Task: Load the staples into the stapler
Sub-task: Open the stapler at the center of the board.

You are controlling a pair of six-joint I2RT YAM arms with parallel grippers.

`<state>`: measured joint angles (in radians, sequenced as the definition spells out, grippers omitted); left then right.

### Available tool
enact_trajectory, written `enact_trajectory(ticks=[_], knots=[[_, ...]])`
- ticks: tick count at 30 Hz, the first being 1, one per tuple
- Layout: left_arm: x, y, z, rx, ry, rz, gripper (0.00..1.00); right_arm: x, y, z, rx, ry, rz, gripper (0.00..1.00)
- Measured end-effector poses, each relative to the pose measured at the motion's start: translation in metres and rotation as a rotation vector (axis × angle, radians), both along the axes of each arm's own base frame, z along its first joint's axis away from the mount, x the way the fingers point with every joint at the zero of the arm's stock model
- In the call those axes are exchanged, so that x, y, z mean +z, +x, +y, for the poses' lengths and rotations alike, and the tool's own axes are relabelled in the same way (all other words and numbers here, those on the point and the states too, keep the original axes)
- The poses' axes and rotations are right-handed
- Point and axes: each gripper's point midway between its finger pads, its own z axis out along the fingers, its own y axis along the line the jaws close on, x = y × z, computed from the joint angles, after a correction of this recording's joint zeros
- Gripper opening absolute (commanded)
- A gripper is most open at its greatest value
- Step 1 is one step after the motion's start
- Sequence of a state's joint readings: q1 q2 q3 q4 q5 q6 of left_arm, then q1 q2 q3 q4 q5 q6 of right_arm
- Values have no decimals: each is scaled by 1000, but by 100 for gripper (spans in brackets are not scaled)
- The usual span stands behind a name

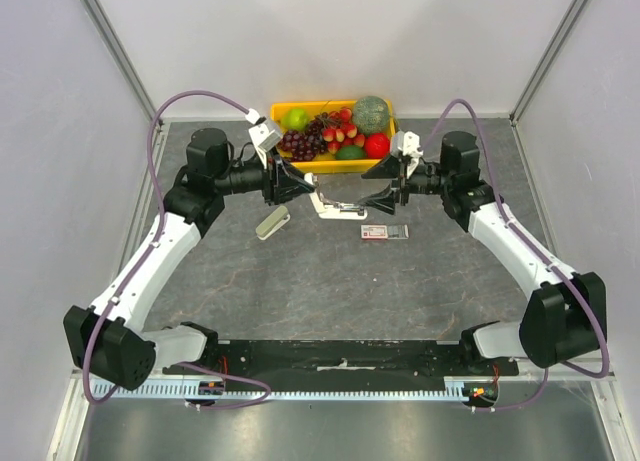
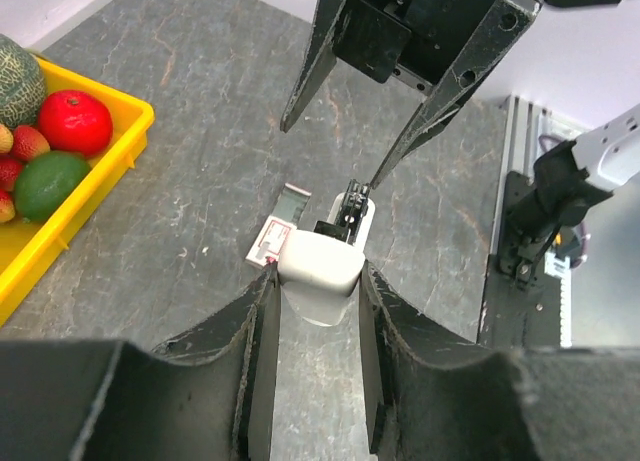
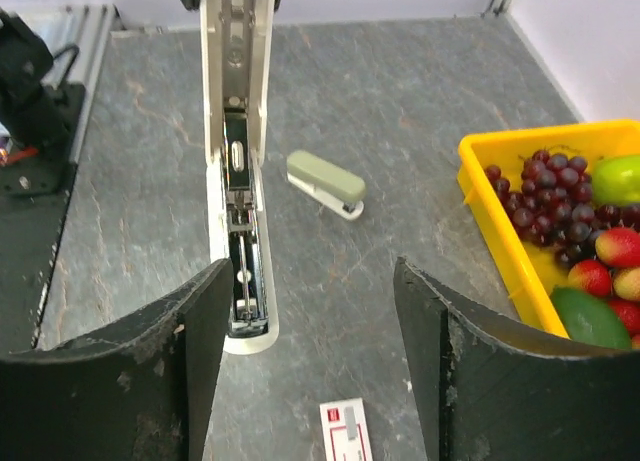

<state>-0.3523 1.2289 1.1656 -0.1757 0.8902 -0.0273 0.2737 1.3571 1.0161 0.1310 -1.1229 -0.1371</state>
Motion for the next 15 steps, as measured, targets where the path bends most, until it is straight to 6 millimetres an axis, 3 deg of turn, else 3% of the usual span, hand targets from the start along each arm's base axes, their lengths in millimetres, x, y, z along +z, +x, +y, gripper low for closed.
enact_trajectory(ticks=[3,6,9,13,15], knots=[[-9,-3,1,-4,30,-32,2,-16,-5,2,3,-86,-21,73],[-30,-6,2,-5,59,-46,2,-39,-8,1,-7,-164,-3,73],[-68,-9,6,7,92,-20,2,-55,-5,-5,-38,-228,1,73],[-134,-17,14,32,133,50,2,-75,-3,-13,-65,-287,2,73],[-153,-21,16,37,138,57,2,-86,-7,-15,-62,-305,17,73]])
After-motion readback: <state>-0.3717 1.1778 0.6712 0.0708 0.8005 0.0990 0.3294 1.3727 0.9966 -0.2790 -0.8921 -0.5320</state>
